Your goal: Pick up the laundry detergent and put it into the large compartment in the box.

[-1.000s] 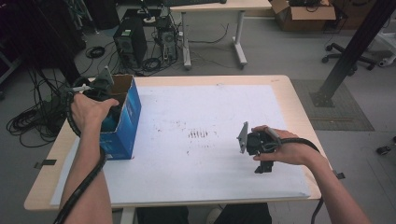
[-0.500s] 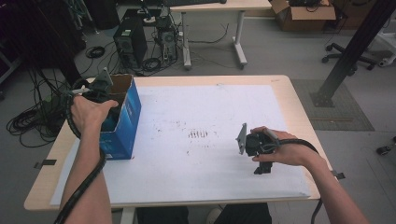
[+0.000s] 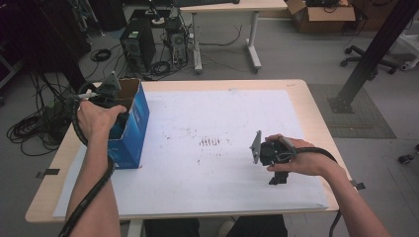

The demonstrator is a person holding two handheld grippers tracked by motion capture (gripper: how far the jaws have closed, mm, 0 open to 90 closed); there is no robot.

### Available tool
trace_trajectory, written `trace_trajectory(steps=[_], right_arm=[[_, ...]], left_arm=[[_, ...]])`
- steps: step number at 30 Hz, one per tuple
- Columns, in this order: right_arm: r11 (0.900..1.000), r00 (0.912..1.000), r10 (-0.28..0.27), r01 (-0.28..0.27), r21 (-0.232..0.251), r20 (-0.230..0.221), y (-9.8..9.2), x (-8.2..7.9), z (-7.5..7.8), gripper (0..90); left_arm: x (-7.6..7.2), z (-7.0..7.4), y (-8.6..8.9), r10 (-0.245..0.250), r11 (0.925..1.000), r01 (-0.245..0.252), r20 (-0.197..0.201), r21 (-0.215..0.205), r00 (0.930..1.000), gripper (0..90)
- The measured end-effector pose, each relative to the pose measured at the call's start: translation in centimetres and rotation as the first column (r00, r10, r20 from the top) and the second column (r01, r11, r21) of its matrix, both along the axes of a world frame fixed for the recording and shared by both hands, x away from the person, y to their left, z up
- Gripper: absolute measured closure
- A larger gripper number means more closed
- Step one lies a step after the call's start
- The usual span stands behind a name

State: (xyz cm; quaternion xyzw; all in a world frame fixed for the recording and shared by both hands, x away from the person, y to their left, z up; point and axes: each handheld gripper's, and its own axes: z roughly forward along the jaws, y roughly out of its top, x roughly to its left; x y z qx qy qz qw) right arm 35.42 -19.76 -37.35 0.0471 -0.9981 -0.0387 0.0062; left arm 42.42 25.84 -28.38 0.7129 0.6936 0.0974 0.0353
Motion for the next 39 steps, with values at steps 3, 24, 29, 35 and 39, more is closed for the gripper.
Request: trace_trajectory(steps=[3, 24, 29, 35, 39], right_arm=[[1.0, 1.0, 0.001, -0.001, -0.001, -0.002, 0.0, 0.0, 0.0, 4.4], [1.0, 1.0, -0.005, 0.005, -0.003, -0.004, -0.2, 0.0, -0.2, 4.4], [1.0, 1.0, -0.005, 0.005, -0.005, -0.006, -0.2, 0.0, -0.2, 4.4], [1.0, 1.0, -0.009, 0.009, -0.002, -0.005, -0.4, 0.0, -0.2, 4.4], [1.0, 0.9999, -0.009, 0.009, -0.002, -0.005, -0.4, 0.0, -0.2, 4.4]], left_arm=[[-0.1, 0.0, 0.1, 0.0, 1.0, 0.0, 0.003, -0.006, 1.0, 37.5], [0.2, 0.2, -0.2, -0.014, 0.9999, 0.014, 0.004, -0.01, 0.9999, 36.1], [0.3, 0.4, -0.5, -0.02, 0.9998, 0.02, 0.002, -0.002, 0.9998, 33.6], [0.4, 0.7, -0.4, -0.023, 0.9997, 0.023, 0.002, 0.004, 0.9997, 31.9], [0.4, 1.2, -0.4, -0.02, 0.9997, 0.02, 0.004, 0.012, 0.9998, 28.9]])
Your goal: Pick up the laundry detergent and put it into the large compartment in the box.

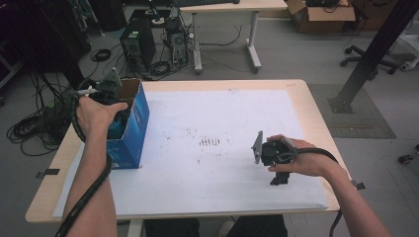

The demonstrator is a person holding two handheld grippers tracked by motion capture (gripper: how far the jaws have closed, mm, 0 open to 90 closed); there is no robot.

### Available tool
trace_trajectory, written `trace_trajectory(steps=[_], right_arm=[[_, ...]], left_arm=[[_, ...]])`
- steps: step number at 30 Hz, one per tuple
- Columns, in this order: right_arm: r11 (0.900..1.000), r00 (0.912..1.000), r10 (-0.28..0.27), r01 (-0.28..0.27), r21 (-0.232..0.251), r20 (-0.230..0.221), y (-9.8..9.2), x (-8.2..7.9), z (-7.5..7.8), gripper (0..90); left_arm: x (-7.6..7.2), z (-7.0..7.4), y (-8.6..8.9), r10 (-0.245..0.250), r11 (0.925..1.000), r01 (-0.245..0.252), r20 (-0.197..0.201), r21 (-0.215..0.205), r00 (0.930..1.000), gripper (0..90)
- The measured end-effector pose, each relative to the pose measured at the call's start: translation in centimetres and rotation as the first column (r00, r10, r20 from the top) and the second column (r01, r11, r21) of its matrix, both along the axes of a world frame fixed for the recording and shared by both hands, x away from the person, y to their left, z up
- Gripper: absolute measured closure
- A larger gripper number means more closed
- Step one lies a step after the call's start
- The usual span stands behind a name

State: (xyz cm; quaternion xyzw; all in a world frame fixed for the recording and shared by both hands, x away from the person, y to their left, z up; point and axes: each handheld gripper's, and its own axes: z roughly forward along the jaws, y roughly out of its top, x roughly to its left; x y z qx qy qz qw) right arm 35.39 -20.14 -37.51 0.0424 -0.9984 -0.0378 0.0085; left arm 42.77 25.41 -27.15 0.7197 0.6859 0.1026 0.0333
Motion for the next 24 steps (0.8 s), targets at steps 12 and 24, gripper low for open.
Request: trace_trajectory(steps=[12, 24], right_arm=[[1.0, 1.0, 0.001, -0.001, 0.002, 0.006, 0.1, 0.0, 0.3, 4.4], [1.0, 1.0, -0.005, 0.005, -0.003, 0.007, 0.1, 0.0, 0.6, 4.4]], left_arm=[[0.1, 3.6, -1.0, -0.069, 0.9975, 0.068, 0.057, 0.02, 0.996, 28.3], [0.5, 5.6, -3.6, -0.215, 0.9763, 0.213, 0.065, 0.039, 0.9744, 23.4]])
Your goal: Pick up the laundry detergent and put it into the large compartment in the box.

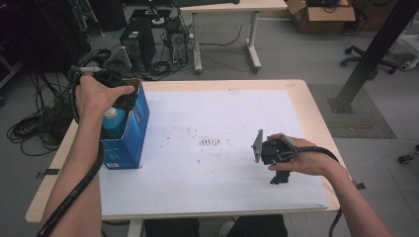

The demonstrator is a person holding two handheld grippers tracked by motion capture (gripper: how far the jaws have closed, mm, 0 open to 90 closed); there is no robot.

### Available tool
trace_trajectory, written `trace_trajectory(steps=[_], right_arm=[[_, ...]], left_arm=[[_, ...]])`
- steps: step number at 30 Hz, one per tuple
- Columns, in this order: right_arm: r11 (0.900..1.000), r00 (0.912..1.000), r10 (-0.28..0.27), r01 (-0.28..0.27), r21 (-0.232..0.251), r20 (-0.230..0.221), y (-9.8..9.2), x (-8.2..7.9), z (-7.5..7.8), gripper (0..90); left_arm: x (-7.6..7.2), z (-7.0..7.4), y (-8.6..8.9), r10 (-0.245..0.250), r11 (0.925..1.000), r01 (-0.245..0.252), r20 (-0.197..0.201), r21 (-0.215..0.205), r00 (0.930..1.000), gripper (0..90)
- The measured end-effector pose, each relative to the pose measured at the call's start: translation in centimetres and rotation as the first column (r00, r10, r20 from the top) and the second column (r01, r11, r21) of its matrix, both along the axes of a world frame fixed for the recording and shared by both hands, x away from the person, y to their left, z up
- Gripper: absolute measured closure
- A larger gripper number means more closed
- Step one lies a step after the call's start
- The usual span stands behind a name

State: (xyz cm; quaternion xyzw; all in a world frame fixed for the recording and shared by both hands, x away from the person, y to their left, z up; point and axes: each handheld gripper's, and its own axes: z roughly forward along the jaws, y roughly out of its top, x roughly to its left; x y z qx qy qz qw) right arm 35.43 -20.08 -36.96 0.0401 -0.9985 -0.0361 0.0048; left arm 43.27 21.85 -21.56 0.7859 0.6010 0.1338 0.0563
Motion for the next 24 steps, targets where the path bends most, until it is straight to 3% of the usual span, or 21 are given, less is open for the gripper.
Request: trace_trajectory(steps=[2, 7, 8, 9, 11, 12, 13, 14, 15, 18, 19, 20, 21, 22, 23, 24], right_arm=[[1.0, 1.0, -0.001, 0.001, -0.001, 0.0, 0.0, 0.0, 0.0, 4.4], [1.0, 1.0, -0.006, 0.006, -0.003, 0.0, -0.1, 0.0, 0.1, 4.4], [1.0, 1.0, -0.01, 0.01, -0.004, 0.0, -0.1, 0.0, 0.2, 4.4], [1.0, 1.0, -0.01, 0.01, -0.004, 0.0, -0.1, 0.0, 0.2, 4.4], [1.0, 1.0, -0.01, 0.01, -0.003, 0.0, -0.2, 0.0, 0.3, 4.4], [1.0, 0.9998, -0.018, 0.018, -0.005, 0.0, -0.3, -0.1, 0.3, 4.4], [1.0, 0.9998, -0.018, 0.018, -0.005, 0.0, -0.3, -0.1, 0.3, 4.4], [1.0, 0.9997, -0.023, 0.023, -0.005, 0.001, -0.4, -0.1, 0.4, 4.4], [1.0, 0.9997, -0.025, 0.025, -0.004, -0.001, -0.5, -0.1, 0.5, 4.4], [0.999, 0.9994, -0.034, 0.034, -0.008, -0.001, -0.7, -0.1, 0.6, 4.4], [0.999, 0.9994, -0.034, 0.034, -0.008, -0.001, -0.7, -0.1, 0.6, 4.4], [0.999, 0.9994, -0.035, 0.035, -0.008, -0.001, -0.7, -0.1, 0.7, 4.4], [0.999, 0.9992, -0.04, 0.04, -0.009, -0.002, -0.8, -0.1, 0.7, 4.4], [0.999, 0.9992, -0.04, 0.04, -0.009, -0.002, -0.8, -0.1, 0.7, 4.4], [0.999, 0.9991, -0.042, 0.042, -0.009, -0.004, -0.8, -0.1, 0.7, 4.4], [0.999, 0.999, -0.045, 0.045, -0.014, -0.005, -0.8, -0.2, 0.7, 4.4]], left_arm=[[0.1, 0.3, -1.0, -0.059, 0.9983, 0.059, -0.008, 0.002, 0.9982, 22.3], [0.1, 0.7, -2.3, -0.128, 0.9918, 0.128, -0.011, -0.001, 0.9918, 23.9], [0.1, 1.0, -3.1, -0.171, 0.9853, 0.171, -0.017, -0.002, 0.9851, 23.8], [0.1, 1.0, -3.1, -0.171, 0.9853, 0.171, -0.017, -0.002, 0.9851, 24.3], [0.0, 1.3, -4.0, -0.206, 0.9785, 0.206, -0.008, -0.007, 0.9785, 24.4], [-0.1, 1.5, -5.0, -0.251, 0.9678, 0.251, 0.0, -0.015, 0.9679, 24.3], [-0.1, 1.5, -5.0, -0.251, 0.9678, 0.251, 0.0, -0.015, 0.9679, 24.0], [-0.3, 1.7, -5.9, -0.297, 0.9547, 0.297, 0.003, -0.013, 0.9548, 23.6], [-0.3, 1.7, -5.9, -0.297, 0.9547, 0.297, 0.003, -0.013, 0.9548, 23.3], [-0.7, 2.0, -7.7, -0.381, 0.9247, 0.381, 0.004, -0.006, 0.9247, 22.6], [-0.8, 2.1, -8.5, -0.417, 0.9089, 0.417, -0.004, -0.002, 0.9089, 22.6], [-1.0, 2.2, -9.0, -0.441, 0.8974, 0.441, -0.009, 0.001, 0.8974, 22.6], [-1.2, 2.3, -9.9, -0.479, 0.8775, 0.48, -0.012, 0.006, 0.8775, 22.5], [-1.2, 2.3, -9.9, -0.479, 0.8775, 0.48, -0.012, 0.006, 0.8775, 22.4], [-1.4, 2.3, -10.5, -0.501, 0.8653, 0.501, -0.009, 0.01, 0.8654, 22.4], [-1.6, 2.4, -11.3, -0.533, 0.8461, 0.533, -0.014, 0.016, 0.8462, 22.3]])
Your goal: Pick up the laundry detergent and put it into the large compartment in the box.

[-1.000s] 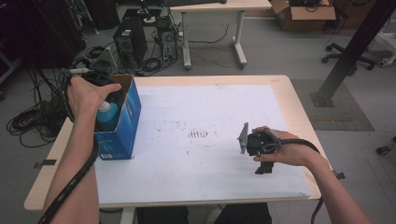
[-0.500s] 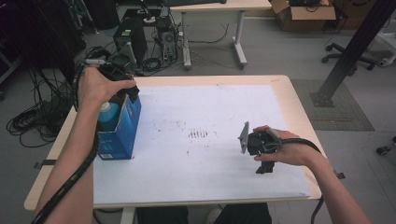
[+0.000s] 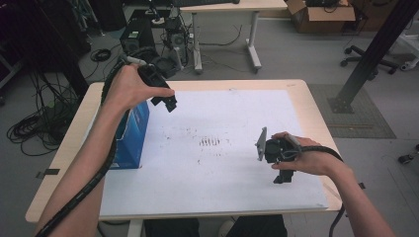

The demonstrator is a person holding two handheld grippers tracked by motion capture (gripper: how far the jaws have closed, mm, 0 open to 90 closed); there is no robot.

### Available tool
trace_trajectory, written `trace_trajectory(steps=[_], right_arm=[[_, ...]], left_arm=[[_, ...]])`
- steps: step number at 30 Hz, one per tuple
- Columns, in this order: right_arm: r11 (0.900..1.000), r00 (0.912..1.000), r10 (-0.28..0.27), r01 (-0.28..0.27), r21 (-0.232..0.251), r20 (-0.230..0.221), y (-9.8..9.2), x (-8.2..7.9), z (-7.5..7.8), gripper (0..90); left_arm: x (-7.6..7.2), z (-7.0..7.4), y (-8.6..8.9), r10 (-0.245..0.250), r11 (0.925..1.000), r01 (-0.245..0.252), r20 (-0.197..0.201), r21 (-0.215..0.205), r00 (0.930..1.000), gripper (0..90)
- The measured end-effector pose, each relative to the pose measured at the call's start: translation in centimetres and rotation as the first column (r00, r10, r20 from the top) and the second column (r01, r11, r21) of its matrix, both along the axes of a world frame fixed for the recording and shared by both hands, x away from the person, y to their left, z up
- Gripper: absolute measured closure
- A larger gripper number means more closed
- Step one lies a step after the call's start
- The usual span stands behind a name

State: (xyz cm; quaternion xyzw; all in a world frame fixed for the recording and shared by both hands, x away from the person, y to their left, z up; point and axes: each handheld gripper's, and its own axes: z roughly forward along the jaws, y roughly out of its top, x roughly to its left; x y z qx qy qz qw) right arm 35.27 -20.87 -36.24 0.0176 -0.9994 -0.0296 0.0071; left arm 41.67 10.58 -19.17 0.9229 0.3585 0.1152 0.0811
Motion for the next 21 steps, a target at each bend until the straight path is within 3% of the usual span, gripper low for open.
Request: trace_trajectory(steps=[5, 8, 12, 15, 18, 19, 20, 21], right_arm=[[1.0, 1.0, -0.006, 0.006, -0.007, -0.003, 0.1, 0.0, 0.0, 4.4], [1.0, 0.9999, -0.012, 0.012, -0.007, -0.004, 0.2, 0.0, 0.1, 4.4], [1.0, 0.9999, -0.013, 0.013, -0.01, -0.004, 0.3, 0.0, 0.2, 4.4], [1.0, 0.9998, -0.014, 0.014, -0.008, -0.011, 0.2, 0.0, 0.2, 4.4], [0.999, 0.9991, -0.036, 0.036, -0.008, -0.021, -0.1, 0.0, 0.4, 4.4], [0.999, 0.9991, -0.036, 0.036, -0.008, -0.021, -0.1, 0.0, 0.4, 4.4], [0.999, 0.999, -0.036, 0.036, -0.009, -0.025, -0.2, -0.1, 0.6, 4.4], [0.999, 0.999, -0.036, 0.036, -0.009, -0.025, -0.2, -0.1, 0.6, 4.4]], left_arm=[[-0.6, -0.2, -1.6, -0.068, 0.9976, 0.068, -0.002, 0.015, 0.9977, 20.4], [-1.3, -0.5, -2.8, -0.13, 0.9913, 0.13, -0.007, 0.024, 0.9915, 16.7], [-1.7, -0.6, -3.5, -0.162, 0.9864, 0.162, -0.002, 0.028, 0.9868, 13.8], [-2.3, -1.0, -4.0, -0.214, 0.976, 0.215, -0.022, 0.037, 0.9766, 9.6], [-3.1, -1.6, -4.7, -0.287, 0.9562, 0.29, -0.064, 0.039, 0.9557, 5.6], [-3.1, -1.6, -4.7, -0.287, 0.9562, 0.29, -0.064, 0.039, 0.9557, 5.5], [-3.5, -1.9, -4.9, -0.33, 0.9419, 0.334, -0.079, 0.036, 0.9405, 5.1], [-3.5, -1.9, -4.9, -0.33, 0.9419, 0.334, -0.079, 0.036, 0.9405, 5.0]])
